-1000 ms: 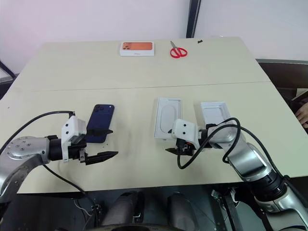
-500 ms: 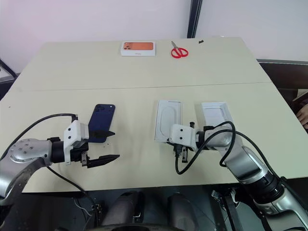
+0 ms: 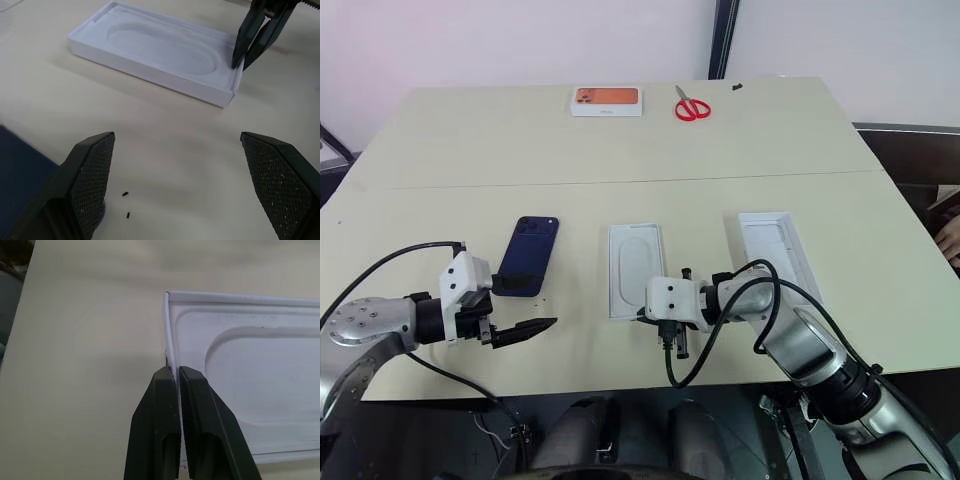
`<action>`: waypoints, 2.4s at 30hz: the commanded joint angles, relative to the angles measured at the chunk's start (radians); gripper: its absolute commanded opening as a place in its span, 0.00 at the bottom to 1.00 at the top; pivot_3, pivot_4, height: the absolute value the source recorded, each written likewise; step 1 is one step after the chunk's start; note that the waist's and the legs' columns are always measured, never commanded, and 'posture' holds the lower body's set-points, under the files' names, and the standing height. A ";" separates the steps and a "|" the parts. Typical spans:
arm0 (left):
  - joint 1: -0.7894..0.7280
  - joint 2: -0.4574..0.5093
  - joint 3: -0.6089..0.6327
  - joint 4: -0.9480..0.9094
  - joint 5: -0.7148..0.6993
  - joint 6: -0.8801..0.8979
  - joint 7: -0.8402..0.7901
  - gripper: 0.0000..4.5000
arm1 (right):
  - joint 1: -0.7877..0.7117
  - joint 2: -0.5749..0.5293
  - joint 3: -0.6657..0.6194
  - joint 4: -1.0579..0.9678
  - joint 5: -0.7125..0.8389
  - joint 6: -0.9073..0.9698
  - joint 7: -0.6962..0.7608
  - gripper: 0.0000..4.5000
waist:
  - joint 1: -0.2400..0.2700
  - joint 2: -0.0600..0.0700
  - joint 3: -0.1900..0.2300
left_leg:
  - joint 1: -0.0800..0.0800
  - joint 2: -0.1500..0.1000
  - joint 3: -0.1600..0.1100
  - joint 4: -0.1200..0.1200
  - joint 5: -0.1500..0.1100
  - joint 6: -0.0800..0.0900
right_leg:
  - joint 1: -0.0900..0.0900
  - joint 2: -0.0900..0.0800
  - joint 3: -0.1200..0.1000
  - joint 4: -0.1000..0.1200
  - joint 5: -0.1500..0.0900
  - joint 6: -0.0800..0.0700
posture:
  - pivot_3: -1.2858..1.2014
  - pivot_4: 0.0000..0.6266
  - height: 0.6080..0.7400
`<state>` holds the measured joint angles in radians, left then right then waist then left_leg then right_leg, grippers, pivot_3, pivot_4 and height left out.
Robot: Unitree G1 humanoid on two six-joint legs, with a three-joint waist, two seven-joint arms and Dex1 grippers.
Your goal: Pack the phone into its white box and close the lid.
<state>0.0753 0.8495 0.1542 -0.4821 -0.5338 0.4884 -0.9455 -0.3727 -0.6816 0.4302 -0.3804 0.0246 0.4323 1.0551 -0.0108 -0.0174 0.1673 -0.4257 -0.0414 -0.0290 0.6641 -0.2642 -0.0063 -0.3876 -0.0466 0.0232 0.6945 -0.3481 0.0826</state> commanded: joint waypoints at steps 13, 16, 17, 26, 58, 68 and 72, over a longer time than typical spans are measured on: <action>-0.029 -0.064 0.235 0.003 -0.173 0.158 0.177 0.94 | -0.161 0.132 -0.215 -0.015 0.282 0.266 -0.065 0.61 | -0.002 0.000 0.000 | 0.000 0.000 0.000 0.000 0.000 0.000 | 0.000 0.000 0.000 0.001 0.000 0.000 | 0.52 0.24 1.00; -0.086 -0.072 0.278 0.069 -0.193 0.294 0.305 1.00 | -0.237 0.195 -0.136 0.071 0.202 0.251 -0.141 0.38 | -0.004 0.000 0.000 | 0.000 0.000 0.000 0.000 0.000 0.000 | -0.001 0.000 0.000 0.002 0.000 0.000 | 0.52 0.24 1.00; -0.097 -0.071 0.280 0.086 -0.183 0.318 0.335 1.00 | -0.259 0.216 -0.113 0.100 0.183 0.248 -0.160 0.27 | -0.005 0.000 0.000 | 0.001 0.000 0.000 0.000 0.000 0.000 | -0.001 0.000 0.000 0.002 0.000 0.000 | 0.52 0.24 1.00; -0.349 -0.117 0.346 0.335 -0.256 0.691 0.591 1.00 | -0.432 0.428 0.116 0.407 -0.048 0.129 -0.305 0.01 | -0.005 -0.002 -0.001 | 0.000 0.000 0.000 0.001 0.004 -0.007 | -0.004 0.001 -0.001 0.005 0.000 0.000 | 0.52 0.24 1.00; -0.612 -0.287 0.344 0.593 -0.472 1.126 0.692 1.00 | -0.478 0.649 0.213 0.717 -0.277 -0.103 -0.321 0.01 | -0.004 -0.002 -0.003 | 0.003 -0.003 -0.003 0.001 0.006 -0.010 | -0.005 0.000 -0.002 0.007 0.000 0.000 | 0.52 0.24 1.00; -0.610 -0.275 0.366 0.595 -0.524 1.126 0.726 0.72 | -0.481 0.647 0.206 0.717 -0.287 -0.117 -0.313 0.00 | -0.008 -0.002 -0.003 | 0.003 -0.003 -0.003 0.001 0.006 -0.010 | -0.005 0.000 -0.002 0.007 0.000 0.000 | 0.52 0.24 1.00; -0.604 -0.275 0.350 0.580 -0.534 1.126 0.731 0.61 | -0.483 0.652 0.207 0.731 -0.296 -0.125 -0.318 0.00 | -0.010 -0.002 -0.002 | 0.003 -0.003 -0.003 0.001 0.006 -0.010 | -0.005 0.000 -0.002 0.007 0.000 0.000 | 0.52 0.24 1.00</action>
<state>-0.5192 0.5749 0.4989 0.1243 -1.0276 1.6060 -0.2094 -0.8492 -0.0401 0.6471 0.3616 -0.2649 0.3206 0.7373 -0.0211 -0.0198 0.1650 -0.4229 -0.0439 -0.0320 0.6647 -0.2585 -0.0164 -0.3931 -0.0469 0.0215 0.7011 -0.3479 0.0829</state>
